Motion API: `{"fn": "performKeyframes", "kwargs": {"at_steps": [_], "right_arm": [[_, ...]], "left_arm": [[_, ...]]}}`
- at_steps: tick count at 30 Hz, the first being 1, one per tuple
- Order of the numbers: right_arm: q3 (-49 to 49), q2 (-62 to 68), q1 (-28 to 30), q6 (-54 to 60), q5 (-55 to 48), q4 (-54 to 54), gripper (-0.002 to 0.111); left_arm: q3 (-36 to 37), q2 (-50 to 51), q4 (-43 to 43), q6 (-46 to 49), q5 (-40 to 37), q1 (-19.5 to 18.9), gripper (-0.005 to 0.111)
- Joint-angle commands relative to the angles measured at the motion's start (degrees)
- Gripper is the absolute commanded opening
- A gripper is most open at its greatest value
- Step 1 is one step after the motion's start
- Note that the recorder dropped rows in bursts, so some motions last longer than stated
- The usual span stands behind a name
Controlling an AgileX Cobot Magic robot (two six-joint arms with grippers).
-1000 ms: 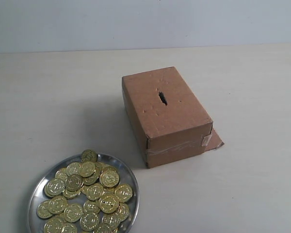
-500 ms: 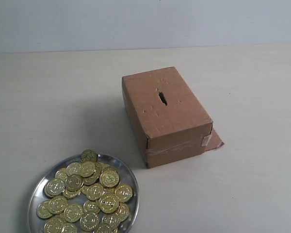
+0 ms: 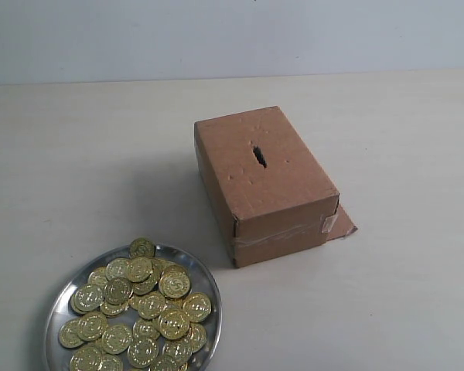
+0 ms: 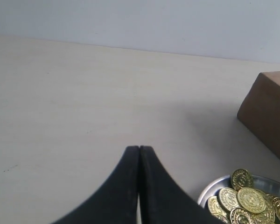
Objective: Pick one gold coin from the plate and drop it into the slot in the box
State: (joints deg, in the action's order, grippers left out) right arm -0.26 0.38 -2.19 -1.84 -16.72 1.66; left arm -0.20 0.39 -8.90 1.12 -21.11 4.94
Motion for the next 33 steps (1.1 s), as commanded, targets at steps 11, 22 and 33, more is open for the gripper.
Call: {"fn": "performKeyframes", "kwargs": {"at_steps": [11, 22, 33], "right_arm": [[0.26, -0.38, 0.35, 0.2, 0.27, -0.08, 0.0], [0.26, -0.38, 0.35, 0.2, 0.27, -0.08, 0.0], [0.26, -0.38, 0.35, 0.2, 0.27, -0.08, 0.0]], "left_arm": [[0.2, -0.39, 0.38, -0.52, 0.36, -0.5, 0.0], [0.2, -0.39, 0.5, -1.12, 0.48, -0.5, 0.0], [0.2, -0.39, 0.5, -1.12, 0.48, -0.5, 0.0]]}}
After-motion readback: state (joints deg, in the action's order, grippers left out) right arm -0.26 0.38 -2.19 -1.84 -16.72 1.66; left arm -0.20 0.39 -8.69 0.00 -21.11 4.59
